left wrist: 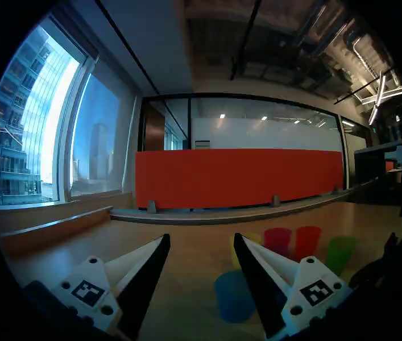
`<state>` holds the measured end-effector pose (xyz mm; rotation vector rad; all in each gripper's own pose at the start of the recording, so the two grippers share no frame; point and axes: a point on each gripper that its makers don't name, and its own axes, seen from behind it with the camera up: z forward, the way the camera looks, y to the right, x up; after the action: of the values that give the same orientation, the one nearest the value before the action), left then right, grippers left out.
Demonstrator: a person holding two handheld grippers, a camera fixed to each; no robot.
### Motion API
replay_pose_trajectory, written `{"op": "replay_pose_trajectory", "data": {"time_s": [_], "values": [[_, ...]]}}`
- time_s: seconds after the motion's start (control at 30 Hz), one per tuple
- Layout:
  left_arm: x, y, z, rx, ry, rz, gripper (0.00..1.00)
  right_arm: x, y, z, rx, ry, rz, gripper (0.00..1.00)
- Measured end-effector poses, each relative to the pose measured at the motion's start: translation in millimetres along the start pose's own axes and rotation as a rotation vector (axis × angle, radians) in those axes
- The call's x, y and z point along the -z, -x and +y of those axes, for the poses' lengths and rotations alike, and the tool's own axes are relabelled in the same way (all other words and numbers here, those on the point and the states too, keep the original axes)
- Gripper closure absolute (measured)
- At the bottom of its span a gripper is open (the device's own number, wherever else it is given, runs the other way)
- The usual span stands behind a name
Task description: Pour water
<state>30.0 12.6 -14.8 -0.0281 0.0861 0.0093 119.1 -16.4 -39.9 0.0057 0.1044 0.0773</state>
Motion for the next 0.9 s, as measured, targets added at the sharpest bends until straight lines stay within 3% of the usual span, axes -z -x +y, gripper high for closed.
{"op": "replay_pose_trajectory", "data": {"time_s": [0.9], "values": [[-2.6, 16.0, -3.1, 0.014, 0.004, -0.032, 0.18, -2.6, 4.1, 2.0, 0.007, 0.007, -0.002, 0.01]]}}
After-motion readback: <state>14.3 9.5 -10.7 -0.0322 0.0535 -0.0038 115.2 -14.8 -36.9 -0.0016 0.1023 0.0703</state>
